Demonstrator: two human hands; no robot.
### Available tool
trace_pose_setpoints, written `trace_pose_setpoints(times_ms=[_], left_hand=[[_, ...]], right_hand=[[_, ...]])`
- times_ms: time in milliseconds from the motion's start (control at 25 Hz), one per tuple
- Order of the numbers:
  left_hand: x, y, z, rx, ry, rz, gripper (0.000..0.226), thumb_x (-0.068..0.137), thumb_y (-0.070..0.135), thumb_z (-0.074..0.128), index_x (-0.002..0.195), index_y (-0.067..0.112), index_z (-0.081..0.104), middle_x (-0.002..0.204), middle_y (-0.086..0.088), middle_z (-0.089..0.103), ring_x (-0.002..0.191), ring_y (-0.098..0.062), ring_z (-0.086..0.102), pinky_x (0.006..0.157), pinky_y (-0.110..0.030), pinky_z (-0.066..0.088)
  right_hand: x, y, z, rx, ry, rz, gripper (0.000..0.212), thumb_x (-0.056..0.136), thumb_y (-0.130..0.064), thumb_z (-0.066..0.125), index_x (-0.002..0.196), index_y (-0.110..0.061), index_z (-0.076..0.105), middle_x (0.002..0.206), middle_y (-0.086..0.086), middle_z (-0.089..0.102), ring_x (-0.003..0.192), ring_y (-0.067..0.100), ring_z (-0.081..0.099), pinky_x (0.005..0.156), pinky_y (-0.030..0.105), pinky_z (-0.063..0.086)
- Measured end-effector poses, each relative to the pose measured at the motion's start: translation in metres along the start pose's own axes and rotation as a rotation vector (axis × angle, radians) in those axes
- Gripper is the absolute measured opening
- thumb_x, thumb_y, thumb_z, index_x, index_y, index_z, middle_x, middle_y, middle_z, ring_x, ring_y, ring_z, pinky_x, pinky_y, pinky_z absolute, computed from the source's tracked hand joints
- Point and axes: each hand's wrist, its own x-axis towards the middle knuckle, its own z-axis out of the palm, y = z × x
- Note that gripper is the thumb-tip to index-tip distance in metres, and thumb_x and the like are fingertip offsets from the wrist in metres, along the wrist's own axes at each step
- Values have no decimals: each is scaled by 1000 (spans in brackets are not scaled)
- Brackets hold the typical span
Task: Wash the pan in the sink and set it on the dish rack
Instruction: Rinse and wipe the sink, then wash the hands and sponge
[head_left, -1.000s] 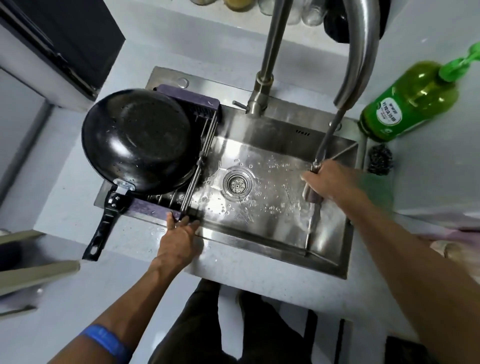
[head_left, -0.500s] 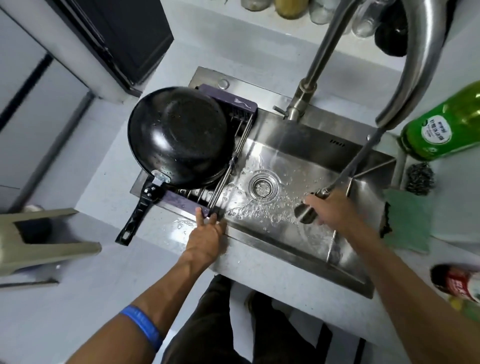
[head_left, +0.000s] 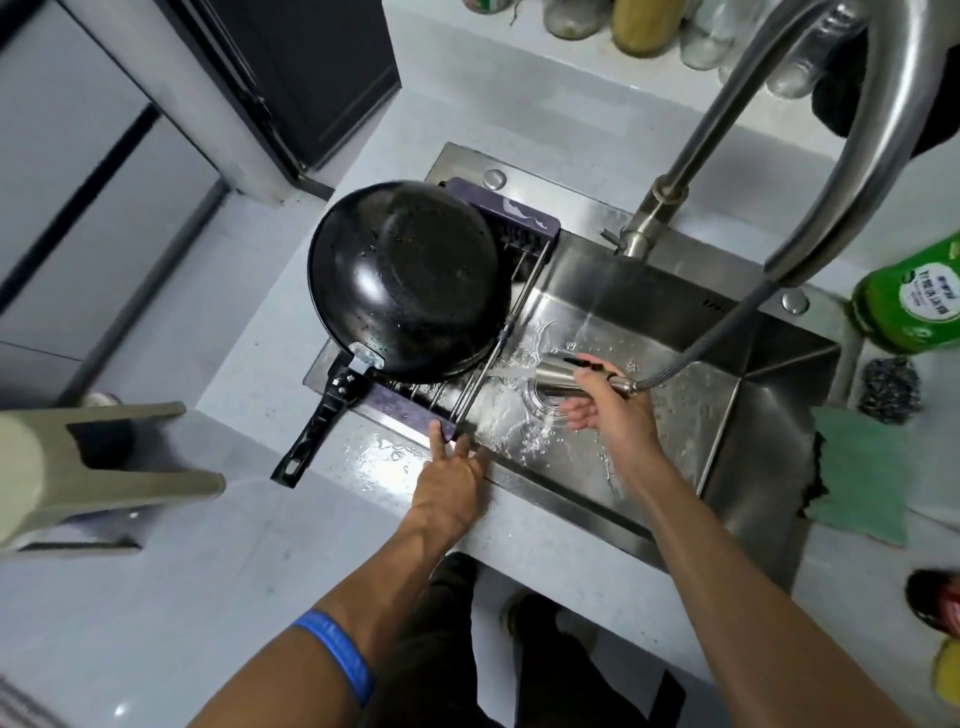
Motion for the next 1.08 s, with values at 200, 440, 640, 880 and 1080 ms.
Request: trace_pose_setpoints(times_ms=[200, 440, 640, 880, 1080], left_hand=[[-3, -2, -1, 24, 35, 48, 76, 93, 1, 46, 155, 22, 6, 158, -5, -2, 144, -46, -11, 112, -54, 34], [2, -2, 5, -32, 30, 18, 56, 98, 13, 33, 152, 21, 20, 160, -13, 17, 147, -42, -4, 116, -55, 25], [-7, 0, -13, -90, 8, 14, 55, 103, 17, 31, 155, 23, 15, 163, -7, 4, 141, -43, -25, 116, -48, 27], [6, -5, 11, -118, 37, 1, 49, 102, 24, 26, 151, 21, 28, 161, -7, 11, 147, -37, -13, 118, -53, 20], [13, -9, 21, -88, 73, 13, 51, 97, 18, 34, 148, 21, 31, 159, -10, 21, 148, -38, 3, 115, -58, 23]], right_hand=[[9, 1, 2, 20, 18, -67, 23, 98, -18, 62, 118, -27, 66, 87, 12, 74, 70, 13, 66, 59, 19, 56], [51, -15, 3, 85, 178, -91, 30, 97, -14, 62, 119, -34, 62, 89, 9, 70, 72, 12, 62, 66, 23, 54], [57, -13, 0, 92, 186, -74, 33, 97, -20, 65, 127, -31, 63, 92, 8, 74, 75, 13, 67, 68, 23, 58], [58, -11, 2, 51, 109, -94, 31, 96, -16, 65, 123, -31, 64, 90, 11, 74, 78, 14, 68, 72, 25, 60], [55, -12, -15, -32, 91, -87, 35, 96, -18, 65, 130, -26, 62, 90, 7, 74, 73, 9, 69, 65, 18, 57]])
